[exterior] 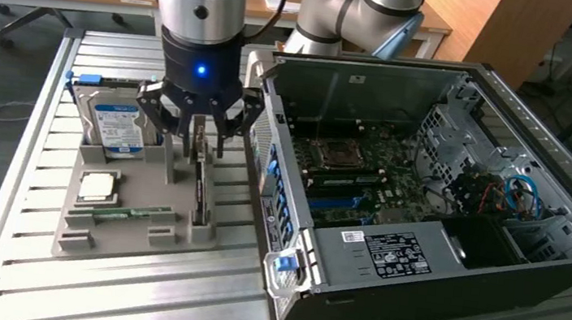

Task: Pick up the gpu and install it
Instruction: 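Pick up the gpu and move the gpu toward the slot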

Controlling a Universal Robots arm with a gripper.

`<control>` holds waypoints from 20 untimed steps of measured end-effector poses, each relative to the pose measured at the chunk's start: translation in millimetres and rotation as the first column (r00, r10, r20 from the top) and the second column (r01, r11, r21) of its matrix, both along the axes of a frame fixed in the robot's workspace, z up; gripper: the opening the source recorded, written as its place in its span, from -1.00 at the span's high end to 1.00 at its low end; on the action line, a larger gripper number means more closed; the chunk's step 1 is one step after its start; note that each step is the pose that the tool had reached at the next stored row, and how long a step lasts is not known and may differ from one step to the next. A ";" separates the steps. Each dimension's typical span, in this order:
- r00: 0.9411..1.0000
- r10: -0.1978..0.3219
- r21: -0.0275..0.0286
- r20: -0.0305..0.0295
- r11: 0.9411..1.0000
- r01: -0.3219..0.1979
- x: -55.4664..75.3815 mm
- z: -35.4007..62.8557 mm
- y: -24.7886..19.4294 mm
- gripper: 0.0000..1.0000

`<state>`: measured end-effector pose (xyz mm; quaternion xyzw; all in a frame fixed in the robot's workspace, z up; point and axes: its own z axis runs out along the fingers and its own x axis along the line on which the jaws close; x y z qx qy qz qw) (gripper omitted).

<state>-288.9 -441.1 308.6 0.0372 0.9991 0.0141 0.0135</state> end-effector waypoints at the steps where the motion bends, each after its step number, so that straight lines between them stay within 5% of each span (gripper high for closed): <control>1: 1.000 0.000 0.000 0.000 1.000 0.000 -0.1 -1.1 0.0 0.06; 10: 1.000 0.000 0.000 0.000 1.000 0.000 -1.5 -11.9 -0.2 0.06; 20: 1.000 0.000 0.000 0.000 1.000 0.000 1.0 -12.0 -0.4 0.06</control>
